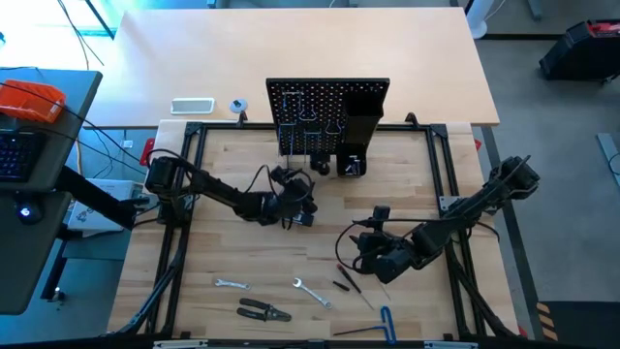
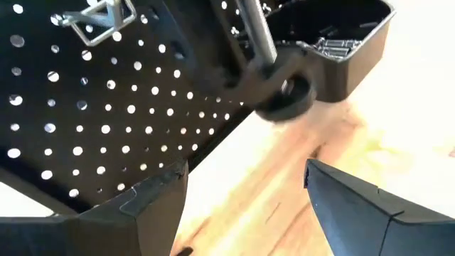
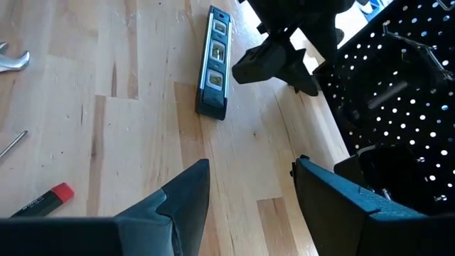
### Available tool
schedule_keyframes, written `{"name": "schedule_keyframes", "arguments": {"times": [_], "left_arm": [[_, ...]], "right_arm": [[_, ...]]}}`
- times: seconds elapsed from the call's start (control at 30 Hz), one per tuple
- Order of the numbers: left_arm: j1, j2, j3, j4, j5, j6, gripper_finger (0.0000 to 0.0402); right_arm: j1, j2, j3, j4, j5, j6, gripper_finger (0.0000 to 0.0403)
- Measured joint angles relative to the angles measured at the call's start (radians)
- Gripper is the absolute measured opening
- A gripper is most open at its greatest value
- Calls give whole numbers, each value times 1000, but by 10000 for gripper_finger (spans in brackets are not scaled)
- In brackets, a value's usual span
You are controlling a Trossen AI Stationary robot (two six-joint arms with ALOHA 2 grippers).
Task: Hang tools onto peg board
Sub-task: Hang the big wrench onto the peg board
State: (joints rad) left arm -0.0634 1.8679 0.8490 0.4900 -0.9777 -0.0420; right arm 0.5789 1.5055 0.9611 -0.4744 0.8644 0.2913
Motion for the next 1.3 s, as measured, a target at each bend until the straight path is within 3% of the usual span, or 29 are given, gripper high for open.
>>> {"name": "schedule_keyframes", "arguments": {"times": [1.3], "left_arm": [[-152, 0, 0, -60, -58, -61, 275]], "right_arm": [[-1, 0, -5, -1, -27, 49, 199]]}}
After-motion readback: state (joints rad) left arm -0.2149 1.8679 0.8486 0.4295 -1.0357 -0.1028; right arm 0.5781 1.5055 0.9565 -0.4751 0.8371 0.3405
